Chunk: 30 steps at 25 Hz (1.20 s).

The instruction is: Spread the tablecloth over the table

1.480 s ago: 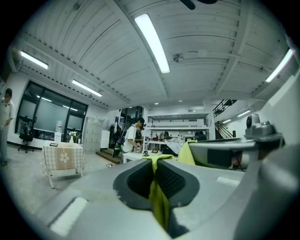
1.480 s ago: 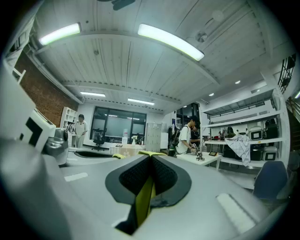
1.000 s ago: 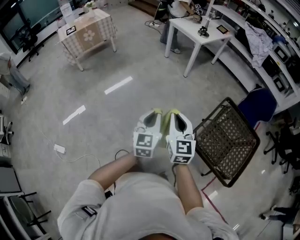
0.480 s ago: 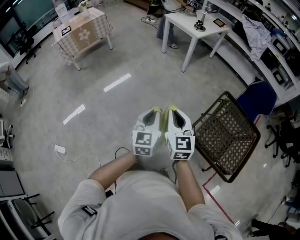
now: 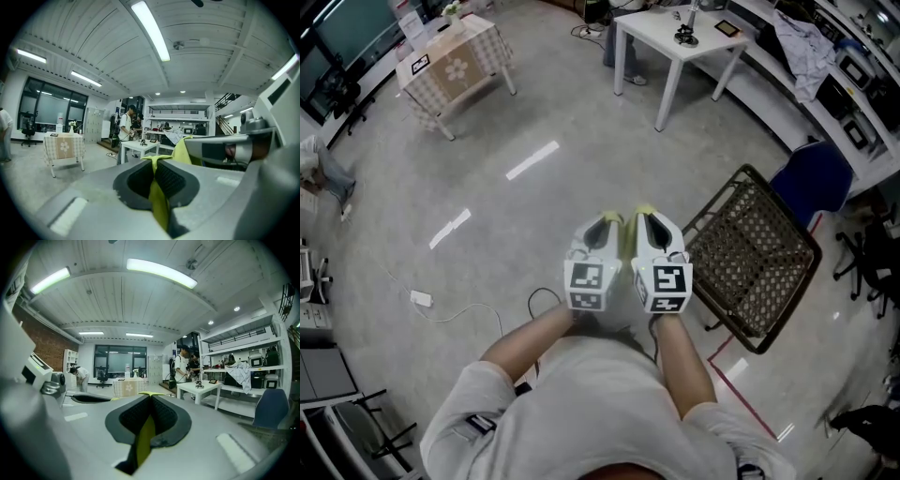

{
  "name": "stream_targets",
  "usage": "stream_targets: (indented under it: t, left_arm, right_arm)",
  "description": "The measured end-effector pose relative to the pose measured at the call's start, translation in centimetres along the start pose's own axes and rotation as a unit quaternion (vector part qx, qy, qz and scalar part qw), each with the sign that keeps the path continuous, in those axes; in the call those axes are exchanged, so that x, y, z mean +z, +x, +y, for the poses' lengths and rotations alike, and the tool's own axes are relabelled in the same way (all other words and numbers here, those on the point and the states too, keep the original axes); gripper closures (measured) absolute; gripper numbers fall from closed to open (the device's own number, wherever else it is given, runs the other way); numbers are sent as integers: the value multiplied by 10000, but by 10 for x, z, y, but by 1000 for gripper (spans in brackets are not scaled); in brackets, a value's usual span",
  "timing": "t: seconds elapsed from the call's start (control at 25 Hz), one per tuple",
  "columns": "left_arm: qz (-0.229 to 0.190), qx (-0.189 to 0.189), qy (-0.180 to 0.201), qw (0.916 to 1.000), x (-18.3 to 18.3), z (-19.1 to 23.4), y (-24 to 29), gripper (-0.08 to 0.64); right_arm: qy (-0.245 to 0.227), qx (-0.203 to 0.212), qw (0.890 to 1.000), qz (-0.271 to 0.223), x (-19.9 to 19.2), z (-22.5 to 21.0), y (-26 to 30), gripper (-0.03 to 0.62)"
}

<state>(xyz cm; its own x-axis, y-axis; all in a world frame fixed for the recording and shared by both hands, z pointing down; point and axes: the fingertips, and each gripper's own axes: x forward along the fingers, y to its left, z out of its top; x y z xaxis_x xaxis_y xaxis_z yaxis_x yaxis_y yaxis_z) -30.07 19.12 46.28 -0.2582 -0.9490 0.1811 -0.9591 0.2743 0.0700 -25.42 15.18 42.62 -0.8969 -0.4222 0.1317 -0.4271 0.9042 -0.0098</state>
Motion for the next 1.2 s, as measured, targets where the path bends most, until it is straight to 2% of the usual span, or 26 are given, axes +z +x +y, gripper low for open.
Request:
stream_targets:
  t: [0.16, 0.52, 0.72, 0.92, 1.2]
  left_arm:
    - [67, 13, 31, 10000, -7, -20, 6, 535]
    - [458, -221, 14, 9987, -34, -44, 47, 535]
    - [462, -358, 5, 9983, -34, -53, 98, 535]
    - [784, -562, -127, 9953, -46, -62, 157, 535]
    - [801, -873, -262, 9926, -21, -62, 243, 535]
  right_arm:
    - [2, 144, 9999, 52, -10, -18, -9, 581]
    - [172, 47, 9993, 344, -38, -57, -1, 583]
    - [181, -31, 9995, 241, -40, -100, 18, 581]
    - [484, -321, 9968, 549, -57, -154, 49, 581]
    - [419, -644, 9948, 669, -43, -225, 101, 581]
